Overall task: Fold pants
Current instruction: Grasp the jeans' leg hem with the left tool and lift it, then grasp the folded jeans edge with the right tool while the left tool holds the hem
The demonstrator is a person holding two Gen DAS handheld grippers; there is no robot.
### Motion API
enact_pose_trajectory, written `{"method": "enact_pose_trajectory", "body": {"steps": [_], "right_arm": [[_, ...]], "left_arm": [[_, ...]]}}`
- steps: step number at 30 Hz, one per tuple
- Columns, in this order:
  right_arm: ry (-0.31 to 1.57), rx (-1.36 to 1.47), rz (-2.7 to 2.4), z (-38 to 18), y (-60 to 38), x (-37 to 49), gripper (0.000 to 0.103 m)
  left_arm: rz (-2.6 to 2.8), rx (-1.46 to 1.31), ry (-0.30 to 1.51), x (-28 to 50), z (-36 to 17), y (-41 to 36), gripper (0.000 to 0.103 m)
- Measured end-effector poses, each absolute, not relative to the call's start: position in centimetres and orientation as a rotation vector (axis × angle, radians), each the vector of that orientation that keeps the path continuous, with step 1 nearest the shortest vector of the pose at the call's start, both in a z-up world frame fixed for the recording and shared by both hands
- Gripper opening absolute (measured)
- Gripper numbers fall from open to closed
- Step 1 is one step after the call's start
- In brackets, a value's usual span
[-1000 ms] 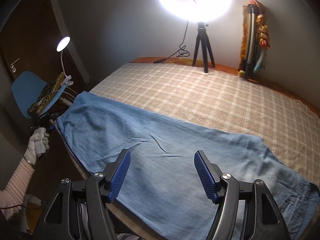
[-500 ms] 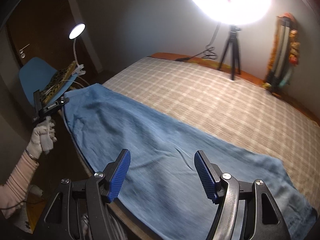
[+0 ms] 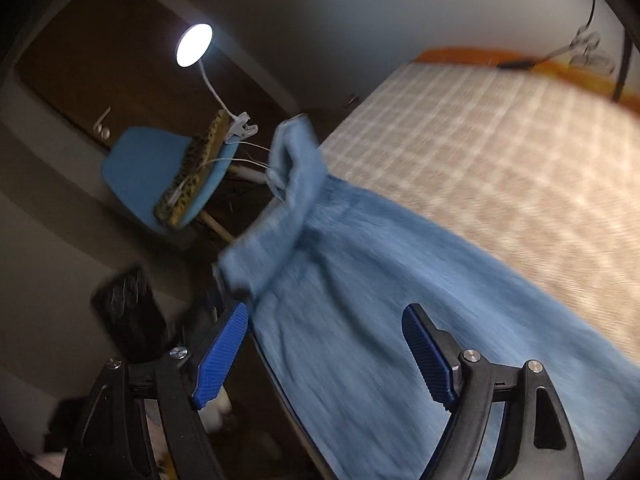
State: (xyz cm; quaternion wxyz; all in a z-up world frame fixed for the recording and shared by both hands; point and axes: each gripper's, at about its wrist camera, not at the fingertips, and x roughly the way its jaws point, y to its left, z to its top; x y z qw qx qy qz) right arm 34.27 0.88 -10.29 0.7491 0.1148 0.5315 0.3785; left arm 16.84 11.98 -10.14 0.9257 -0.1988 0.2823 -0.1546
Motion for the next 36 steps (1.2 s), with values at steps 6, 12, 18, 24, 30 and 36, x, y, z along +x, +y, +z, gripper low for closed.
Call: {"method": "enact_pose_trajectory", "body": {"steps": [6, 12, 18, 24, 30, 36], "right_arm": [[1.230, 0.321, 0.786, -14.6, 1.6, 36.3, 0.083], [1.260, 0.483, 0.760, -16.8, 0.0, 37.9, 0.083], [1.283, 0.588, 0.767, -18.1, 1.4, 40.0, 0.061], [1.219, 0.424, 0.683, -16.1, 2.4, 39.9, 0.015], [1.166, 0.391, 0.635, -13.4, 1.4, 39.3, 0.007], [1.189, 0.348, 0.634, -14.0, 1.2, 39.4, 0.007]], "left_arm": [[-0.409, -0.412, 0.610, 16.7, -10.7, 8.8, 0.018], [-0.444, -0.422, 0.605, 16.5, -10.0, 8.2, 0.018], [-0.450, -0.389, 0.587, 15.2, -8.9, 7.8, 0.018], [-0.459, -0.317, 0.603, 15.2, -8.6, 6.5, 0.010], [-0.429, -0.196, 0.609, 14.6, -9.6, 5.1, 0.010], [-0.446, -0.092, 0.680, 14.0, -11.5, 3.0, 0.014]]}}
